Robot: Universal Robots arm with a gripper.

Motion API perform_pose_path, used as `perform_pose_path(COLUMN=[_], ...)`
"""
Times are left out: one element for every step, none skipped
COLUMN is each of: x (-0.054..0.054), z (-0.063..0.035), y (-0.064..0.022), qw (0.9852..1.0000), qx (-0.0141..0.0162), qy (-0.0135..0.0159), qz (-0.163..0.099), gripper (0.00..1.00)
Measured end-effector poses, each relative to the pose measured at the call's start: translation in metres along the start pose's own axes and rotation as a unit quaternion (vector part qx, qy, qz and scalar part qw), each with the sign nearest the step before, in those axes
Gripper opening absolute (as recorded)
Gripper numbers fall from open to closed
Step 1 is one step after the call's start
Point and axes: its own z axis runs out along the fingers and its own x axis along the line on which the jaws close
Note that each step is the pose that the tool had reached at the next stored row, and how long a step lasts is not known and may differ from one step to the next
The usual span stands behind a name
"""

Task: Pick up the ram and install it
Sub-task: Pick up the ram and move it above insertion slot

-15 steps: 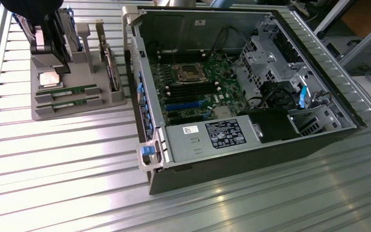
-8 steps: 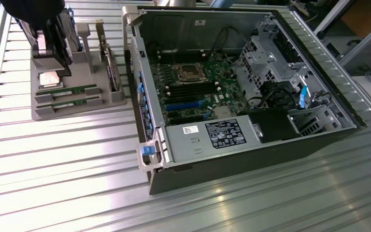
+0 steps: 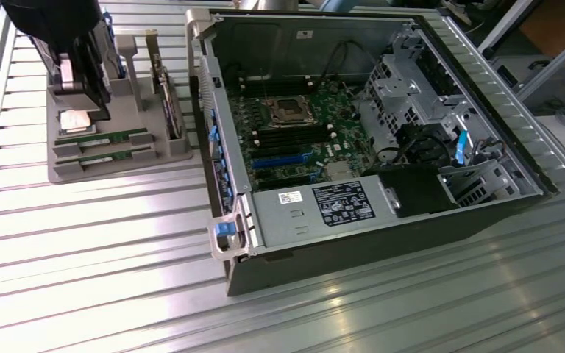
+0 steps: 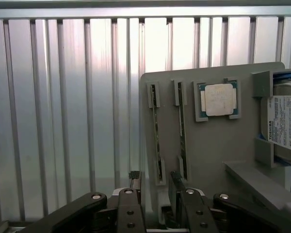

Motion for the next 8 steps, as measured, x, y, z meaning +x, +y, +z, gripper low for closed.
perform_pose_path(x=[0.0000, -0.0001, -0.0001, -0.0001, -0.0001, -0.0001, -0.0002, -0.0002], z=[0.0010, 0.0028, 0.0038, 0.0044, 0.0051, 0.0058, 0.0071, 0.0081], y=[0.0000, 0.0001, 0.0002, 0.0002, 0.0002, 0.0003, 0.0004, 0.0005], qw=[1.0000, 1.0000, 1.0000, 1.0000, 1.0000, 1.0000, 1.0000, 1.0000], qx=[0.0000, 0.0000, 0.0000, 0.0000, 0.0000, 0.0000, 0.0000, 0.0000], qy=[0.0001, 0.0001, 0.0002, 0.0002, 0.0002, 0.0003, 0.0003, 0.0003], qz=[0.000, 0.000, 0.000, 0.000, 0.000, 0.000, 0.000, 0.000], gripper=[0.36, 0.36, 0.36, 0.36, 0.36, 0.36, 0.36, 0.36])
